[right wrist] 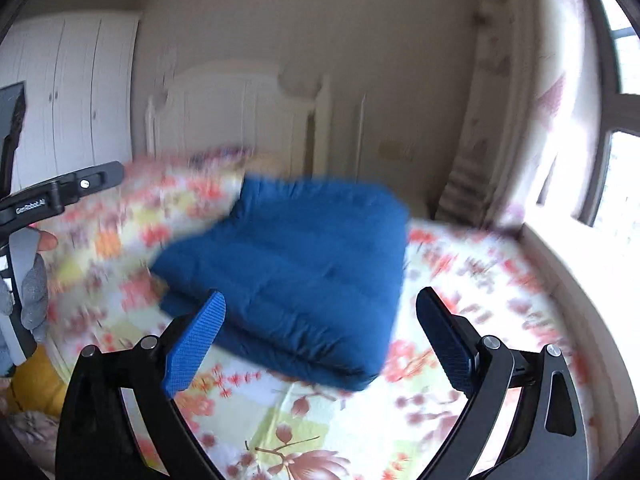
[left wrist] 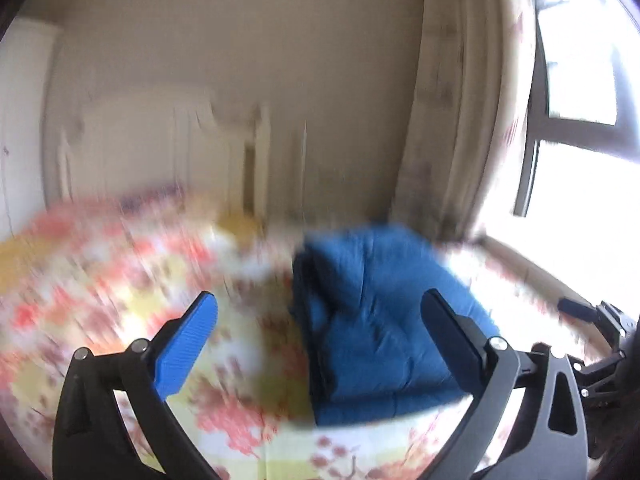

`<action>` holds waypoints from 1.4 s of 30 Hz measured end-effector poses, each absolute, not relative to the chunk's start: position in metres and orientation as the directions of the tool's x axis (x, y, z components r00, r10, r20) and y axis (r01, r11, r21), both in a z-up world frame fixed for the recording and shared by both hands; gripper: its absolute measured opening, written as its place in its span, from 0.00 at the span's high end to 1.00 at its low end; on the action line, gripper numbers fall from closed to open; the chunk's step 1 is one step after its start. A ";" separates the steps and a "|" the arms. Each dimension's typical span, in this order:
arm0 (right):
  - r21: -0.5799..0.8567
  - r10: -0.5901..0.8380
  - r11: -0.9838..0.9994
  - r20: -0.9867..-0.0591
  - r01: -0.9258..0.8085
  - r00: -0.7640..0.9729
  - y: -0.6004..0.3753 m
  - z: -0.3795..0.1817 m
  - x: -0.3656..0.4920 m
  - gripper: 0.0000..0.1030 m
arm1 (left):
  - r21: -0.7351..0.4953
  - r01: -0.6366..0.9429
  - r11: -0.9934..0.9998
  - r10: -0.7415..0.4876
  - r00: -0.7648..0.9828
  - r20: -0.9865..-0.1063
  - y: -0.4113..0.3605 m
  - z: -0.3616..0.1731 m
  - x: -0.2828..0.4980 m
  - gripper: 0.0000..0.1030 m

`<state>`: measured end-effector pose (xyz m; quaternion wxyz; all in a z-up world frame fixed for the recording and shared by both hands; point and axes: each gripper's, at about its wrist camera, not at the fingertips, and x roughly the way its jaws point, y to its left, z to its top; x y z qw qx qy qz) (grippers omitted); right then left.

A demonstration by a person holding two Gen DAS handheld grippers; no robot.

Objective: Fold large clothes

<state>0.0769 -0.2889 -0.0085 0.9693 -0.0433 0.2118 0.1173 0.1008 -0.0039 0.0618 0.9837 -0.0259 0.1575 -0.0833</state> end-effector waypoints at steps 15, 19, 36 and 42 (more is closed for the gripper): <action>0.032 0.116 0.993 -0.480 -0.115 0.870 -0.291 -0.036 0.030 0.04 | -0.018 0.075 0.997 -0.075 0.884 -0.461 -0.060 0.014 0.054 0.02; 0.044 0.120 0.993 -0.465 -0.112 0.877 -0.291 -0.032 0.028 0.04 | 0.001 0.082 0.997 -0.072 0.883 -0.463 -0.066 0.008 0.053 0.02; 0.043 0.127 0.992 -0.457 -0.121 0.880 -0.285 -0.029 0.023 0.04 | 0.009 0.076 0.997 -0.064 0.885 -0.460 -0.066 0.008 0.052 0.02; 0.041 0.125 0.992 -0.456 -0.119 0.881 -0.285 -0.029 0.023 0.04 | 0.011 0.075 0.997 -0.062 0.885 -0.462 -0.066 0.008 0.051 0.02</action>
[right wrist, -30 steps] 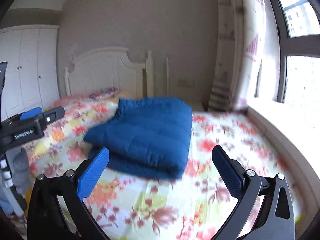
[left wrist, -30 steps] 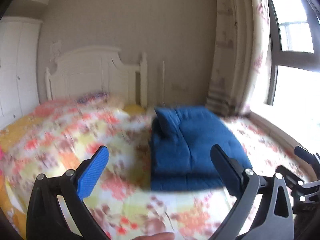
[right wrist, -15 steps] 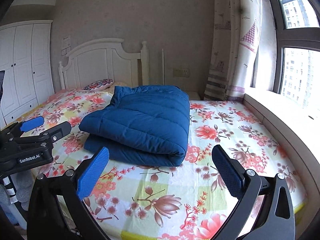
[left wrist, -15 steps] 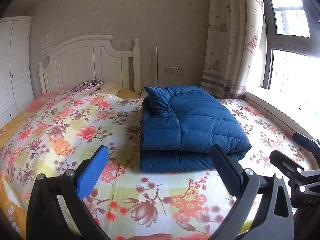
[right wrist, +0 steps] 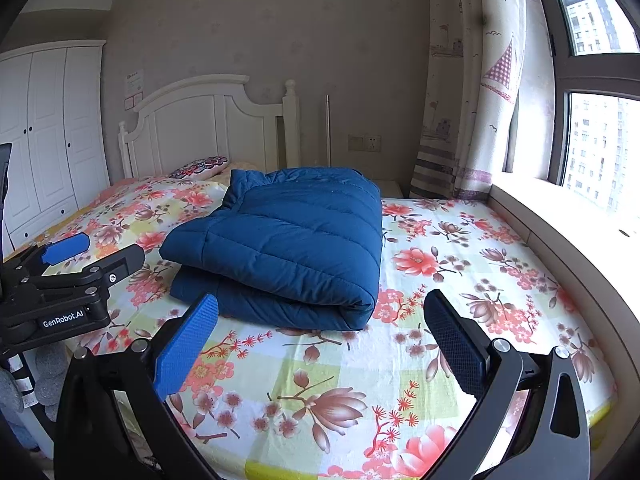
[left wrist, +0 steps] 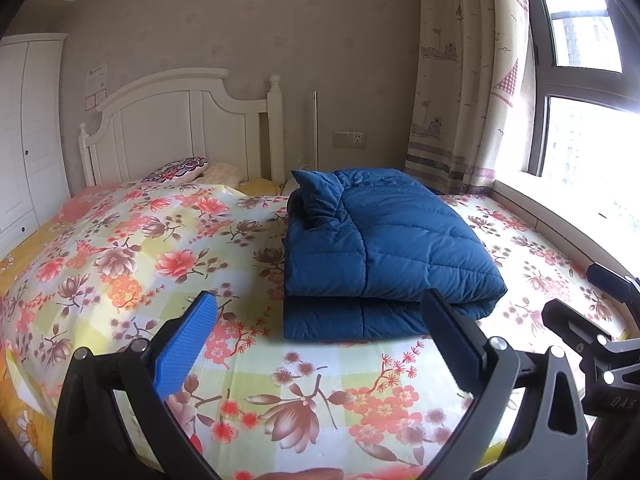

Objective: Fold large clothes

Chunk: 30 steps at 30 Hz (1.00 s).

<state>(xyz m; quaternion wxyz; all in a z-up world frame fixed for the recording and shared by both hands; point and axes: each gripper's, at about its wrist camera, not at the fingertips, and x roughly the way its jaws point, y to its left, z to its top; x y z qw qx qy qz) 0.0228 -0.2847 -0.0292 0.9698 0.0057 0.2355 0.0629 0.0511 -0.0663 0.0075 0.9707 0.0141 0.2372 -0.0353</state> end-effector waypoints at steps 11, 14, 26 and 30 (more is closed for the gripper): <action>0.041 0.127 0.992 -0.455 -0.121 0.882 -0.286 -0.029 0.022 0.04 | 0.015 0.074 0.997 -0.059 0.886 -0.461 -0.065 0.006 0.050 0.02; 0.041 0.126 0.992 -0.455 -0.120 0.881 -0.285 -0.029 0.022 0.04 | 0.015 0.074 0.997 -0.059 0.886 -0.461 -0.065 0.006 0.051 0.02; 0.043 0.130 0.991 -0.463 -0.125 0.877 -0.285 -0.030 0.024 0.04 | 0.020 0.075 0.997 -0.057 0.884 -0.465 -0.063 0.004 0.050 0.02; 0.043 0.130 0.991 -0.463 -0.124 0.877 -0.285 -0.030 0.024 0.04 | 0.021 0.073 0.997 -0.055 0.884 -0.464 -0.063 0.004 0.050 0.02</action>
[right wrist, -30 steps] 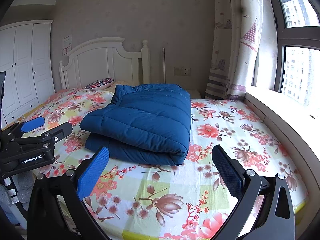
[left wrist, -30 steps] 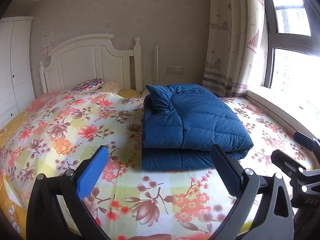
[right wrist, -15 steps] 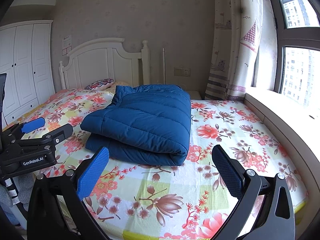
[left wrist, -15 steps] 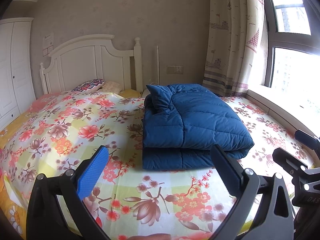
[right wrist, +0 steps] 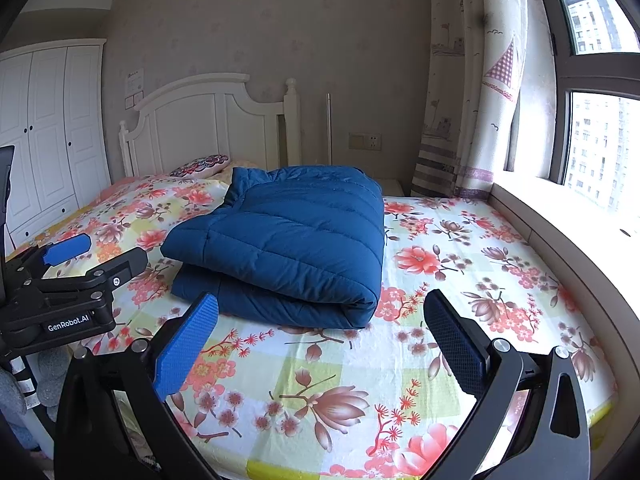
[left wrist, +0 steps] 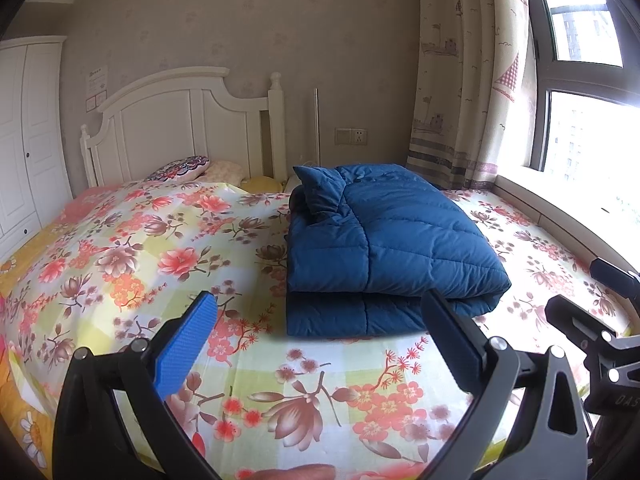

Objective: Fold large clothes

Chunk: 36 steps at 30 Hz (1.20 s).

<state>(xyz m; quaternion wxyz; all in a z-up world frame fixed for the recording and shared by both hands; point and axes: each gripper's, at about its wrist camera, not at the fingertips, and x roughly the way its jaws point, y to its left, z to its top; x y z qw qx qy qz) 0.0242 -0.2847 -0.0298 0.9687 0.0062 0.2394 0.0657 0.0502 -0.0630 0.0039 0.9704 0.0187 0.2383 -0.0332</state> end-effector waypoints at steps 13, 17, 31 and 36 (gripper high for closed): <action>0.043 0.133 0.991 -0.463 -0.127 0.877 -0.284 -0.030 0.024 0.04 | 0.022 0.077 0.997 -0.058 0.883 -0.466 -0.061 0.004 0.050 0.02; 0.042 0.133 0.991 -0.461 -0.128 0.877 -0.284 -0.030 0.024 0.04 | 0.021 0.076 0.997 -0.057 0.884 -0.465 -0.063 0.005 0.050 0.02; 0.044 0.143 0.989 -0.467 -0.138 0.873 -0.283 -0.033 0.025 0.04 | 0.036 0.069 0.997 -0.043 0.874 -0.484 -0.056 -0.003 0.052 0.02; 0.052 0.153 0.988 -0.496 -0.147 0.855 -0.283 -0.043 0.032 0.04 | 0.048 0.095 0.994 -0.057 0.853 -0.519 -0.056 -0.015 0.060 0.02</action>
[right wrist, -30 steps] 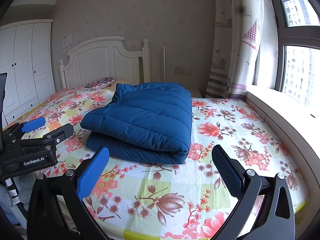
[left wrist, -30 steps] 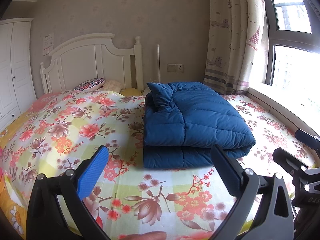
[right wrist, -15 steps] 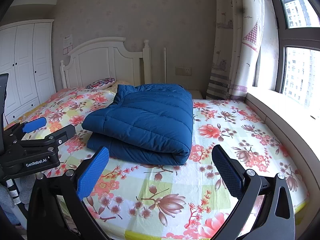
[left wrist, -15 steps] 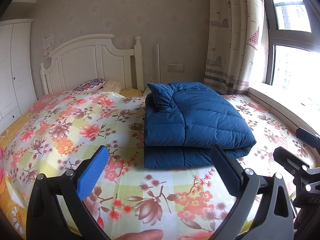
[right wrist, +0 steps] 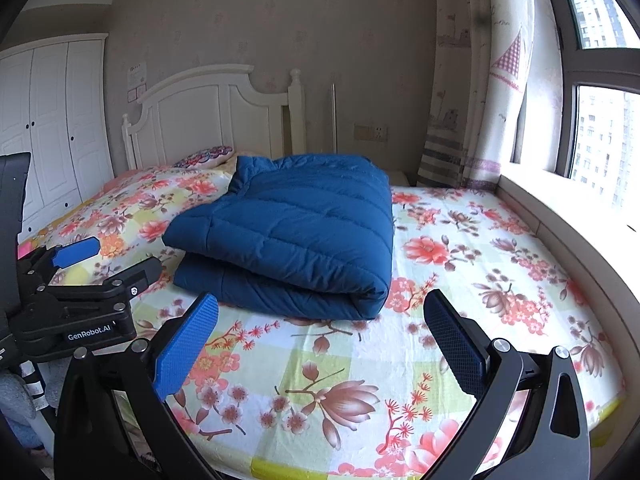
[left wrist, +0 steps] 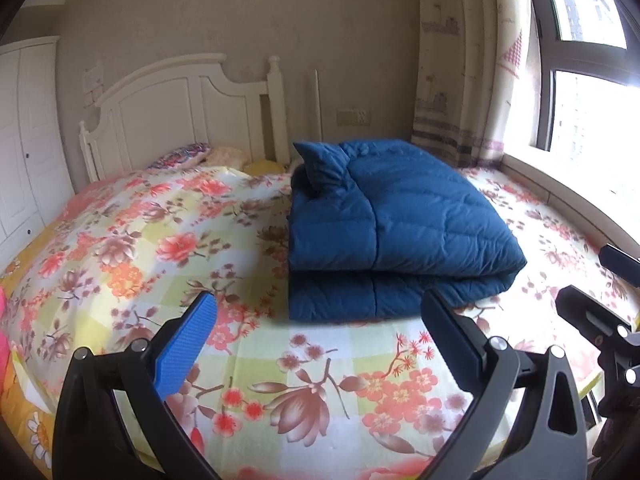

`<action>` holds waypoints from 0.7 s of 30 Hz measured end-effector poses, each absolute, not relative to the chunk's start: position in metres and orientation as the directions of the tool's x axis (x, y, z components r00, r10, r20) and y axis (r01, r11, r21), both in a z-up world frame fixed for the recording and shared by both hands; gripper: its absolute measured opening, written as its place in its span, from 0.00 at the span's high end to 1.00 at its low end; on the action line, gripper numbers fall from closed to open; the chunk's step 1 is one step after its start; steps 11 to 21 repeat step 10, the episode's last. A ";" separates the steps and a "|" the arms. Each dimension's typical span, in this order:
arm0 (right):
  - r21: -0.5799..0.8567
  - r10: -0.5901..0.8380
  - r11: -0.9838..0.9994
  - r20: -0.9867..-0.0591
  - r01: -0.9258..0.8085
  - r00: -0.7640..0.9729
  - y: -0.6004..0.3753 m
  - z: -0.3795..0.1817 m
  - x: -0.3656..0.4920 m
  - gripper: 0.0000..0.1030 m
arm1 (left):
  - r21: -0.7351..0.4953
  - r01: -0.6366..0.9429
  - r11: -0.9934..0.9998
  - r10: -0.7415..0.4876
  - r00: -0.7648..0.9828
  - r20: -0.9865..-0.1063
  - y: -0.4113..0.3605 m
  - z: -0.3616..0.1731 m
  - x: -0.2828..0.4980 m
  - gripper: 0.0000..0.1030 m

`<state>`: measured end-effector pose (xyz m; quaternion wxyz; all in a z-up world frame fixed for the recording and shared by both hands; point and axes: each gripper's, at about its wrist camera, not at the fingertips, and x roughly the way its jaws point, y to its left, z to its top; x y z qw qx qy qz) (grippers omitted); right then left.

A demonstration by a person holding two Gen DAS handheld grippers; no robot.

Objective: Fold large clothes

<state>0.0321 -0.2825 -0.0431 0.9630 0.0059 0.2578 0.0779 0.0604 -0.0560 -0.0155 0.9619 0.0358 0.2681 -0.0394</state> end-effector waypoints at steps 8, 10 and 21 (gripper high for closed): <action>0.033 0.034 0.999 -0.556 -0.019 0.830 -0.347 -0.048 0.080 0.04 | 0.005 0.016 1.000 -0.009 0.766 -0.643 0.036 -0.021 0.160 0.02; -0.017 -0.088 0.995 -0.560 0.095 0.824 -0.399 -0.036 0.102 0.04 | 0.005 -0.110 0.994 0.086 0.743 -0.663 0.095 -0.017 0.203 0.02; -0.017 -0.088 0.995 -0.560 0.095 0.824 -0.399 -0.036 0.102 0.04 | 0.005 -0.110 0.994 0.086 0.743 -0.663 0.095 -0.017 0.203 0.02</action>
